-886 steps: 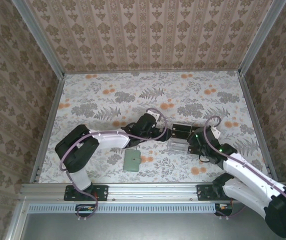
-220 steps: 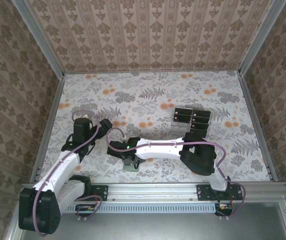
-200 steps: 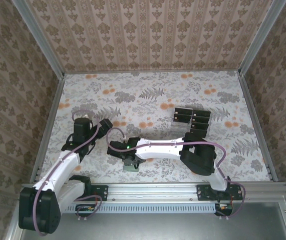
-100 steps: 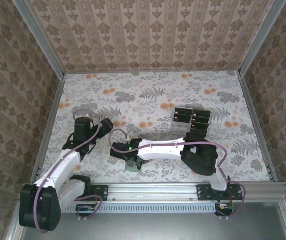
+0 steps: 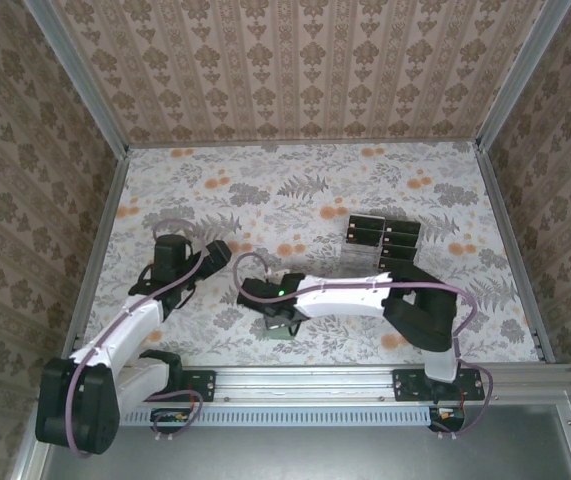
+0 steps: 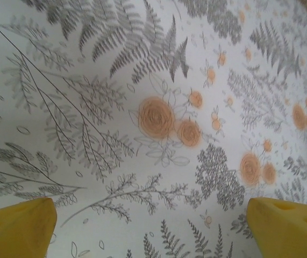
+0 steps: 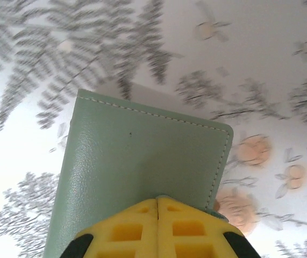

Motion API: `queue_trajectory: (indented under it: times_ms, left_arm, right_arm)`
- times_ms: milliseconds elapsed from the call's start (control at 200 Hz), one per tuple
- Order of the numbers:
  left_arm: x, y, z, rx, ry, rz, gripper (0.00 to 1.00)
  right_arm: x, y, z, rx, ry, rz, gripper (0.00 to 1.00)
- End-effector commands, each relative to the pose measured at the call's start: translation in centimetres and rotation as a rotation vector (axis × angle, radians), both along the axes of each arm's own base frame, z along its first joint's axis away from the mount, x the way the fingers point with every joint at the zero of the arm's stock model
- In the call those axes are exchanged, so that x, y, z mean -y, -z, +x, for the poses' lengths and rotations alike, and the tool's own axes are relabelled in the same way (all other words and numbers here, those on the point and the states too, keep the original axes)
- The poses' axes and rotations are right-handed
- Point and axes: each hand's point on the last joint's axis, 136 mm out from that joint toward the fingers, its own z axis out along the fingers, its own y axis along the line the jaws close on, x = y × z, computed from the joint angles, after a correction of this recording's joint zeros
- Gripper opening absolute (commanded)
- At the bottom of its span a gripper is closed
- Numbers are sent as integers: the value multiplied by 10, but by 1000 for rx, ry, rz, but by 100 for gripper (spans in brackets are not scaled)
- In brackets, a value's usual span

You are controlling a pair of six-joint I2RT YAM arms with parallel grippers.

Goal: Put the credit cards into the card holder

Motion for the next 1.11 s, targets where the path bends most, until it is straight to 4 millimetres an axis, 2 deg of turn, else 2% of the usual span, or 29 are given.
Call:
queue_trajectory:
  times_ms: [0, 215, 235, 280, 540, 770, 955, 1100]
  left_arm:
    - [20, -9, 4, 18, 69, -6, 100]
    - [69, 1, -4, 24, 194, -67, 100]
    - [79, 2, -9, 25, 225, -77, 100]
    - [90, 3, -11, 31, 244, -101, 100]
    - [131, 1, -15, 68, 270, -245, 99]
    - [153, 11, -21, 54, 262, -358, 92]
    - [169, 17, -29, 53, 276, -412, 84]
    - [174, 21, -34, 61, 273, -429, 78]
  right_arm:
    - [0, -21, 18, 62, -17, 97, 0]
    - [16, -34, 35, 101, 15, 209, 0]
    - [18, -35, 36, 102, 20, 217, 0]
    - [22, -35, 39, 108, 32, 236, 0]
    - [29, -35, 44, 112, 60, 313, 0]
    - [35, -42, 47, 130, 90, 379, 0]
    - [41, -41, 48, 126, 108, 400, 0]
    - [44, -40, 49, 125, 119, 408, 0]
